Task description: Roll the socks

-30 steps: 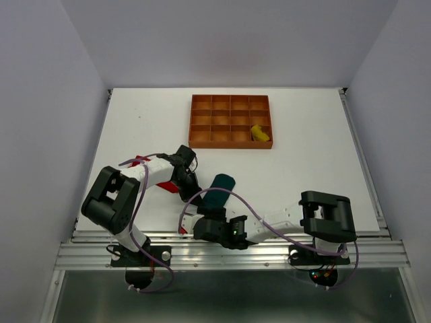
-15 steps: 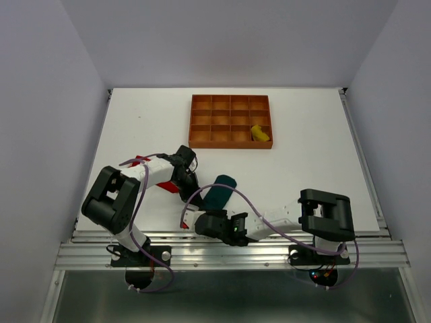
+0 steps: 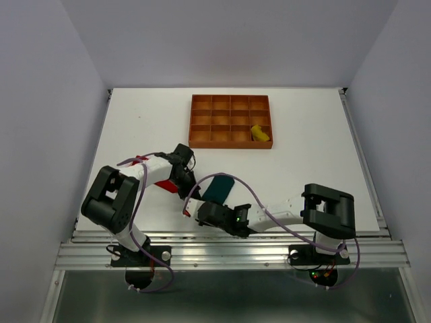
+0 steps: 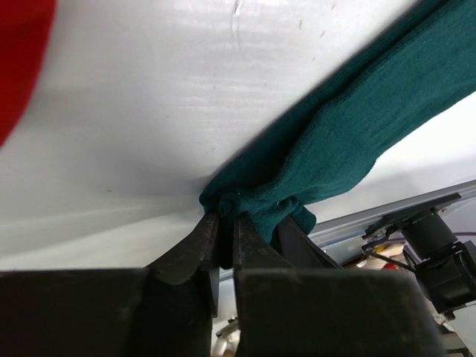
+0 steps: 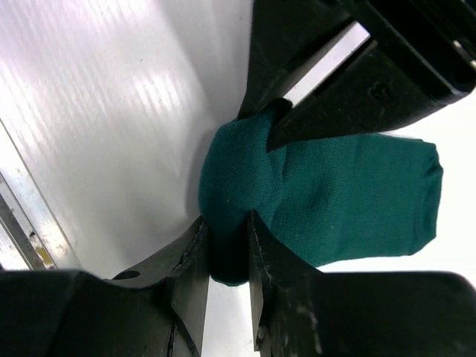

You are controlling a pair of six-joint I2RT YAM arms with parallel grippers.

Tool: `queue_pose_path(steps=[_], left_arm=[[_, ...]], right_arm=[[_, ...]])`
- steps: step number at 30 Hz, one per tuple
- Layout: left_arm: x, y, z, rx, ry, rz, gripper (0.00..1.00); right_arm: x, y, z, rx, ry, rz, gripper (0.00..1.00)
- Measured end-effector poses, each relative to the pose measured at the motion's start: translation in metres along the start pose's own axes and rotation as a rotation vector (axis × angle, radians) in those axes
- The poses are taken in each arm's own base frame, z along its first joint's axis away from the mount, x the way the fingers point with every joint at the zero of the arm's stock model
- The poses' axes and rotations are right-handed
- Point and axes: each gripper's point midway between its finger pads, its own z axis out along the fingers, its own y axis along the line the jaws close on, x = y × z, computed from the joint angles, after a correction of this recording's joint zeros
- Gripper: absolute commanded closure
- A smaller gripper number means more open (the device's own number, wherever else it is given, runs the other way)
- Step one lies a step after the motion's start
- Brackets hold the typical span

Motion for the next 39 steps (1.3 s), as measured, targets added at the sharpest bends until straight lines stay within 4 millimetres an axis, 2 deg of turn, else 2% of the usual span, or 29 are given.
queue_pose_path(steps=[2,4,6,8,10,12,18,25,31,39], left_arm=[[-0.004,0.0,-0.002,0.0,-0.011,-0.004,0.72],[-0.012,-0.002,-0.007,-0.004,-0.035,-0.008,0.63],[-0.022,-0.005,-0.013,-0.003,-0.067,-0.006,0.6],[-0.033,-0.012,-0.023,0.01,-0.108,0.002,0.58],[-0.044,-0.021,-0.035,0.033,-0.159,0.015,0.5],[-0.055,-0.029,-0.048,0.054,-0.212,0.026,0.46],[-0.07,-0.033,-0.069,0.072,-0.31,0.03,0.44],[-0.073,-0.034,-0.091,0.11,-0.403,0.04,0.43],[-0.068,-0.027,-0.089,0.114,-0.412,0.042,0.43],[-0.059,-0.015,-0.069,0.112,-0.376,0.044,0.43]], right_arm=[[-0.002,-0.002,0.002,-0.023,-0.01,0.038,0.96],[-0.004,-0.004,0.004,-0.051,-0.026,0.086,0.96],[-0.005,-0.01,0.007,-0.069,-0.036,0.14,0.97],[-0.006,-0.012,0.007,-0.093,-0.048,0.182,0.97],[-0.008,-0.013,0.007,-0.121,-0.054,0.222,0.98],[-0.008,-0.013,0.008,-0.142,-0.057,0.256,0.99],[-0.008,-0.018,0.008,-0.206,-0.071,0.416,0.99],[-0.004,-0.033,0.006,-0.371,-0.105,0.704,0.99],[-0.001,-0.034,-0.001,-0.49,-0.112,0.879,0.99],[0.008,-0.038,-0.004,-0.624,-0.123,1.107,0.99]])
